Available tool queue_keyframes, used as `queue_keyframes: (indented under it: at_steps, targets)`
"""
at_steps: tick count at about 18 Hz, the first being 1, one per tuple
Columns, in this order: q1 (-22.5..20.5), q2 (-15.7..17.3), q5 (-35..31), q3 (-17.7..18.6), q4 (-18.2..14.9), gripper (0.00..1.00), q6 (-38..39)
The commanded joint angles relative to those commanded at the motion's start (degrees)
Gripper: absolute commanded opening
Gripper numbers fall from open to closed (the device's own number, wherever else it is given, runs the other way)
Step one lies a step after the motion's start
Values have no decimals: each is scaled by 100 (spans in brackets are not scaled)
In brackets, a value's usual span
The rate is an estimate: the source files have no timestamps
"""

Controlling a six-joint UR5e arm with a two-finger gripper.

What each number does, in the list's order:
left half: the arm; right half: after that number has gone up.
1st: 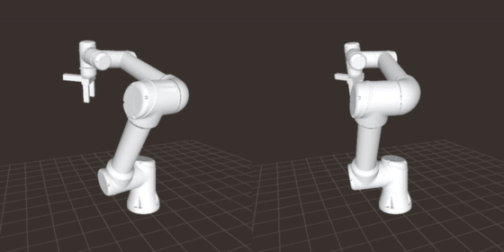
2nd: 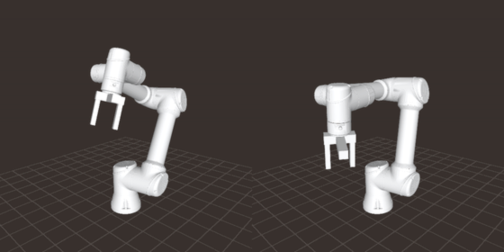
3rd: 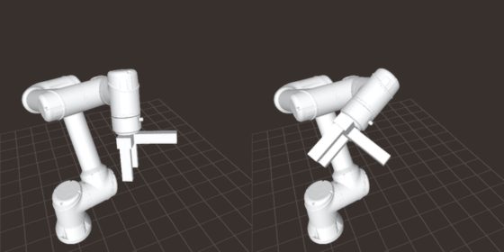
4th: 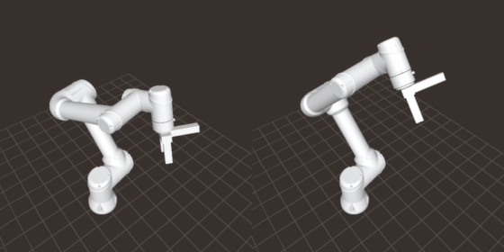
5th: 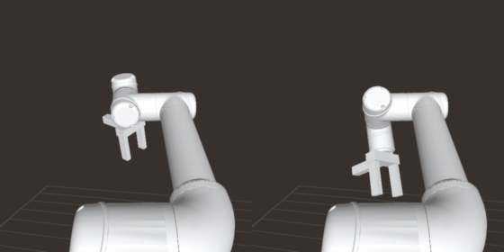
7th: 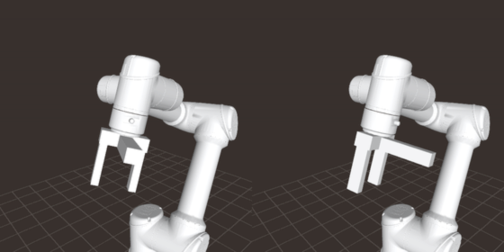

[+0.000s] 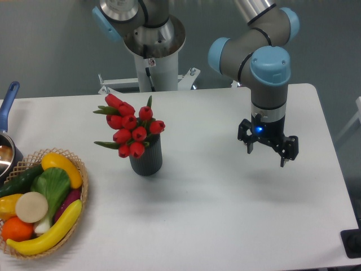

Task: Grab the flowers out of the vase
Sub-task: 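Move the open gripper toward the red tulips in the black vase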

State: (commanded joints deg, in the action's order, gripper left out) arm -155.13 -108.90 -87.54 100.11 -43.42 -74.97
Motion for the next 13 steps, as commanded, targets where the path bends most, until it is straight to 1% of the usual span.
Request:
queue_keyframes:
  at_steps: [4, 6, 7, 10, 11, 13]
  targets:
    - [0, 17, 53, 96, 26, 100, -9]
    - [-9, 35, 157, 202, 44, 100, 9]
    - [-17, 53, 324, 307, 44, 100, 44]
    - [-96, 289, 1070, 719, 70, 100, 79]
    - [-149, 377, 1333, 860, 184, 100, 114]
    - [-193, 465, 2000, 967, 255, 100, 114]
